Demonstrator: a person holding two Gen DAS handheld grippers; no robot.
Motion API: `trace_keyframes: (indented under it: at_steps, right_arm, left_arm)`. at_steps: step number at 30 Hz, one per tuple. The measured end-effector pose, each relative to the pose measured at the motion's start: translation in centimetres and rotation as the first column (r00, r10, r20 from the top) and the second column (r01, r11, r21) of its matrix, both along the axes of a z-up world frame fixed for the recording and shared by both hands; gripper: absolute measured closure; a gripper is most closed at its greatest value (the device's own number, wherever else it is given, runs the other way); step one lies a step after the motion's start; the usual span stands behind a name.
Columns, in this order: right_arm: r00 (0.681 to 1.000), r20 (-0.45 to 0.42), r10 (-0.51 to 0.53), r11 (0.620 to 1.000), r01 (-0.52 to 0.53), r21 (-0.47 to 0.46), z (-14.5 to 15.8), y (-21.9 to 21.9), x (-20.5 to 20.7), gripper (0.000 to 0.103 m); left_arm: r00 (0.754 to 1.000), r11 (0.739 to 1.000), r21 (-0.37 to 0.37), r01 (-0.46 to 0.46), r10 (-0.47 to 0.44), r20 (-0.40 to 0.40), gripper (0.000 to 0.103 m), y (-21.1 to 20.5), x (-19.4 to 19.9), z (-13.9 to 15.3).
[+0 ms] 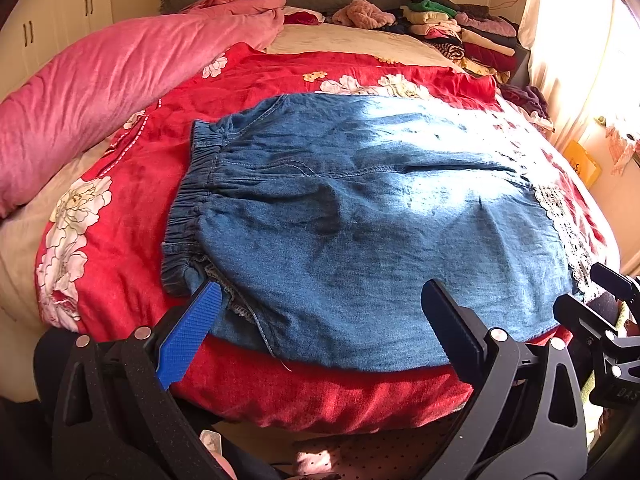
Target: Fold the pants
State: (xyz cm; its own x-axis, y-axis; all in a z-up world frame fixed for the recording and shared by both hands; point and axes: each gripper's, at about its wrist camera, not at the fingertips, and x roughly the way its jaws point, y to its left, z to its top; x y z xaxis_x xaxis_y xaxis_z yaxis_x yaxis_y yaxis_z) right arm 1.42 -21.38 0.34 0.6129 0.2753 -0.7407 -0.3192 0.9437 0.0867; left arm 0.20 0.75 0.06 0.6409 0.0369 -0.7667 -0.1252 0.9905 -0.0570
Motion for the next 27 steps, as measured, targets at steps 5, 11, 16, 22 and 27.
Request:
trace_keyframes:
  at_steps: [5,11,16,22,27]
  right_arm:
    - [1.000,0.006,0.028,1.000,-0.028,-0.002,0.2,0.4,0.5,0.004]
    - [0.998,-0.006,0.068,0.998,-0.068,0.012,0.7,1.3,2.4,0.004]
    - [0.995,-0.015,0.097,0.995,-0.097,0.008,1.0,2.7,5.0,0.004]
    - [0.993,-0.012,0.119,0.993,-0.119,0.007,1.4,4.6,8.7,0.004]
    - [0.991,-0.003,0.136,0.991,-0.136,-0.014,1.6,6.5,12.0,0.004]
  left_arm:
    - [1.000,1.000,-0.002,-0.015,0.015,-0.001,0.009,0.7,0.5,-0.1]
    - [0.999,0.999,-0.003,-0.039,0.038,-0.003,0.009,2.1,1.6,-0.4]
    - [0.998,0.998,-0.003,-0.068,0.068,-0.016,0.009,3.7,3.1,-0.8]
    - [0.996,0.997,-0.002,-0.083,0.083,-0.035,0.009,5.3,4.9,-1.2]
    - [0.994,0.994,-0.007,-0.107,0.107,-0.036,0.009,6.8,6.5,-1.3]
